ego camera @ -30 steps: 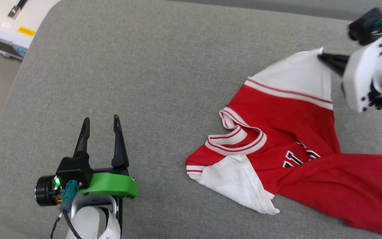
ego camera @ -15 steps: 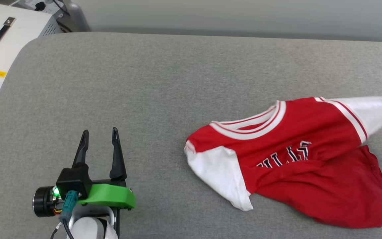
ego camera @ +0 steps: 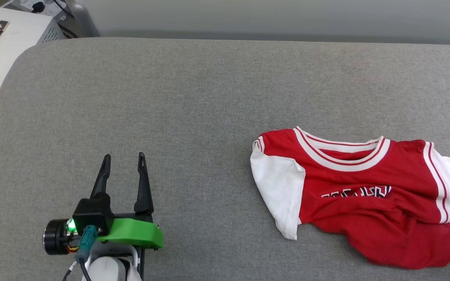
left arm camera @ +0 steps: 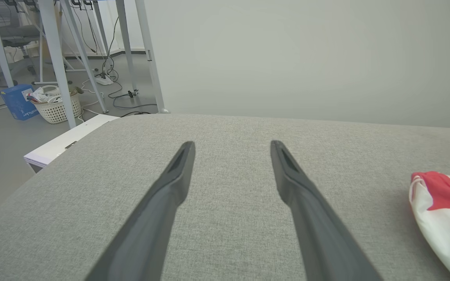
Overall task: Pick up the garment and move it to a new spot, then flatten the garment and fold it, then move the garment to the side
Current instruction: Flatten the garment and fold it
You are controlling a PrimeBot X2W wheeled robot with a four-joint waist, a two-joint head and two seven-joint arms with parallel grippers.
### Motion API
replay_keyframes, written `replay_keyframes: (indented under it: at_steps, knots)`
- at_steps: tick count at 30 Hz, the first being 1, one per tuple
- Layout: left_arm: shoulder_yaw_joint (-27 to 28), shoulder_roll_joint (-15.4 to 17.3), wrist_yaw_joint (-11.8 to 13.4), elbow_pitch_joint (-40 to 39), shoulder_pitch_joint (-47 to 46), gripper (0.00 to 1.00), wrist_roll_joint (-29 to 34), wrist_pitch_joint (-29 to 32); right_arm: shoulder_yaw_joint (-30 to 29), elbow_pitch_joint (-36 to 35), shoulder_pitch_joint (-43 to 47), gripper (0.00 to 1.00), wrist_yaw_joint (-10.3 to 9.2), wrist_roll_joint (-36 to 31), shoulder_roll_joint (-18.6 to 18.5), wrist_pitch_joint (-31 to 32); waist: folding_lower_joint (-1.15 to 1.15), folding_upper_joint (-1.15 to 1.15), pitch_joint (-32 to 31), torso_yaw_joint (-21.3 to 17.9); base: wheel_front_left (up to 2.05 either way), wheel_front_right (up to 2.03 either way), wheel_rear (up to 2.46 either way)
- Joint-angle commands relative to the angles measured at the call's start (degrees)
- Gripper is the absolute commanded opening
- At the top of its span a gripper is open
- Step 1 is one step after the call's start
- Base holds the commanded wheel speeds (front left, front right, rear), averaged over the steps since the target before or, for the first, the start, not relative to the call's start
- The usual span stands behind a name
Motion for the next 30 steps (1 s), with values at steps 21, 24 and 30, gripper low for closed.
replay_keyframes:
  at_steps: [21, 24, 30]
  knots:
    - [-14.33, 8.33, -10.24, 2.58, -19.51, 1.00, -5.51, 10.86, -37.46, -18.90, 7.28, 1.00, -0.04, -42.85, 20.30, -11.77, 0.00, 0.00, -3.45, -2.50, 0.00, 0.00, 0.00]
    - [-23.80, 11.60, -10.28, 2.36, -25.54, 1.00, -13.64, 18.84, -39.98, -23.77, 8.90, 1.00, -0.04, -47.04, 23.88, -9.21, 0.00, 0.00, -2.73, -3.14, 0.00, 0.00, 0.00]
    - [-44.27, 15.53, -10.29, 2.10, -36.62, 1.00, -30.46, 39.69, -42.16, -31.26, 10.87, 1.00, -0.04, -52.60, 28.91, -4.86, 0.00, 0.00, -0.28, -4.96, 0.00, 0.00, 0.00]
